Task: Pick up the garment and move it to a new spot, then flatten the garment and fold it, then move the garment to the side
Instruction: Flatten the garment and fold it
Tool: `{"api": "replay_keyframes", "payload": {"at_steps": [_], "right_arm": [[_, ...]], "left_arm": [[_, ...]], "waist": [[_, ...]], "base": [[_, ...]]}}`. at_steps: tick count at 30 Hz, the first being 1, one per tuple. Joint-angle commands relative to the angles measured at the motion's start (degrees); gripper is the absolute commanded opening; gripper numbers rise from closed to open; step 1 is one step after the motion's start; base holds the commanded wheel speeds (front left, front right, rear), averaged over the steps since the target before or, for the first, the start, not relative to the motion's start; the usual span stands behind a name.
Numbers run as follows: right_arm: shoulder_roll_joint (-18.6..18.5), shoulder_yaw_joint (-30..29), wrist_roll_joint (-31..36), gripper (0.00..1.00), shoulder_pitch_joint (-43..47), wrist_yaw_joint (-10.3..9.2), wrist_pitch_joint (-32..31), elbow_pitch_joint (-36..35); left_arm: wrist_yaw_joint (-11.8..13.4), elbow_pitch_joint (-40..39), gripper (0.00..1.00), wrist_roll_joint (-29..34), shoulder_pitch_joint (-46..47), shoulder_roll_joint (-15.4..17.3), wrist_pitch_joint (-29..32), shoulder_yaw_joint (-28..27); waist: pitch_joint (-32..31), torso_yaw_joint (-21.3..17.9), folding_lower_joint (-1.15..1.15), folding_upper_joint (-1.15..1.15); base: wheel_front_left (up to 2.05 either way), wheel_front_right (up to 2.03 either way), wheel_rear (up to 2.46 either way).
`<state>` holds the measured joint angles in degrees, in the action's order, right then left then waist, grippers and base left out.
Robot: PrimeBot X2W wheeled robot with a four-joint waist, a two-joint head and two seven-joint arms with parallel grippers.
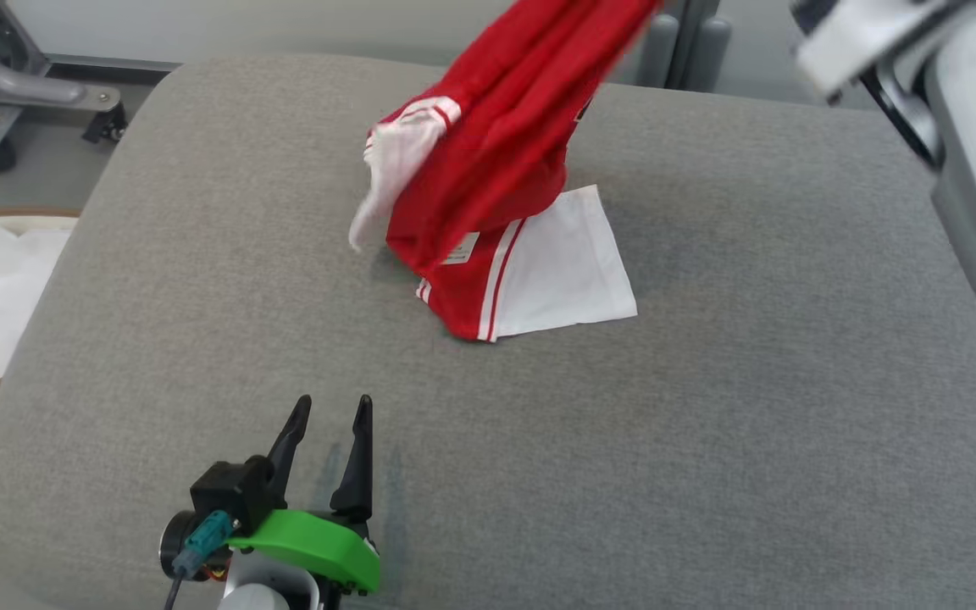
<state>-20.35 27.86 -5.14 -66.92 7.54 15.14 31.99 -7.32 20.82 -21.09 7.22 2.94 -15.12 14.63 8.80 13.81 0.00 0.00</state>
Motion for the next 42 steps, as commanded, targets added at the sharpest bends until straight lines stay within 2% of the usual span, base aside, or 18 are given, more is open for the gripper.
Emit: {"api": "replay_keyframes", "payload": {"at_steps": [1, 4, 7, 11, 14, 15, 16, 17, 24, 28, 33, 42], "right_arm": [[-2.03, -0.88, -1.05, 0.00, 4.73, -0.11, -0.01, -0.12], [-5.26, -3.56, -3.00, 0.00, 14.87, -0.11, -0.01, 0.15], [-7.01, -7.68, -3.16, 0.00, 24.17, -0.11, 0.00, 0.71], [-7.01, -12.76, -1.51, 0.00, 32.19, -0.11, -0.01, 1.28], [-5.53, -16.83, 0.38, 0.15, 36.70, -0.11, -0.01, 1.17], [-5.43, -18.03, 1.02, 0.24, 37.47, -0.11, -0.01, 1.25], [-4.83, -19.77, 1.83, 0.45, 38.37, -0.11, -0.01, 1.55], [-3.85, -21.03, 2.61, 1.00, 39.28, -0.11, -0.01, 1.75], [3.99, -30.10, 9.03, 1.00, 44.11, -0.11, -0.01, -2.61], [7.75, -32.04, 10.99, 1.00, 45.39, -0.11, -0.01, -4.86], [10.79, -31.89, 12.94, 1.00, 44.54, -0.11, -0.01, -6.88], [13.39, -30.60, 13.94, 1.00, 42.53, -0.11, -0.01, -8.60]], "left_arm": [[-0.25, -0.11, 1.00, 0.32, 0.20, 0.06, -0.03, -0.35], [-0.25, -0.11, 1.00, 0.68, 0.20, 0.28, -0.03, -0.57], [-0.25, 0.02, 1.00, 0.96, 0.34, 0.50, -0.03, -0.54], [-0.25, 0.12, 1.00, 1.14, 0.38, 0.79, -0.03, -0.46], [-0.25, 0.09, 1.00, 1.11, 0.69, 0.96, -0.03, -0.02], [-0.25, 0.10, 1.00, 1.10, 0.83, 0.99, -0.03, 0.12], [-0.25, 0.13, 1.00, 1.06, 1.09, 1.06, -0.03, 0.33], [-0.25, 0.18, 1.00, 1.04, 1.28, 1.08, -0.03, 0.45], [-0.25, 0.07, 1.00, 1.97, 5.35, 1.79, -0.03, 1.19], [-0.25, 1.32, 1.00, 2.23, 10.40, 2.84, -0.03, 2.20], [-0.25, 5.36, 1.00, 1.77, 17.57, 4.38, -0.03, 3.08], [-0.25, 12.53, 1.00, -2.28, 25.51, 6.34, -0.03, 3.38]], "waist": [[0.08, -3.34, 0.00, 0.00], [-0.10, -5.21, 0.00, 0.00], [-0.17, -6.68, 0.00, 0.00], [-0.11, -8.11, 0.00, 0.00], [-0.02, -8.82, 0.00, 0.00], [0.04, -8.92, 0.00, 0.00], [0.09, -9.04, 0.00, 0.00], [0.09, -9.16, 0.00, 0.00], [2.24, -10.47, 0.00, 0.00], [4.75, -11.49, 0.00, 0.00], [8.19, -13.45, 0.00, 0.00], [12.37, -16.40, 0.00, 0.00]], "base": [[0.00, 0.00, 0.00], [0.00, 0.00, 0.00], [0.00, 0.00, 0.00], [0.00, 0.00, 0.00], [0.00, 0.00, 0.00], [0.00, 0.00, 0.00], [0.00, 0.00, 0.00], [0.00, 0.00, 0.00], [0.00, 0.00, 0.00], [0.00, 0.00, 0.00], [0.00, 0.00, 0.00], [0.00, 0.00, 0.00]]}}
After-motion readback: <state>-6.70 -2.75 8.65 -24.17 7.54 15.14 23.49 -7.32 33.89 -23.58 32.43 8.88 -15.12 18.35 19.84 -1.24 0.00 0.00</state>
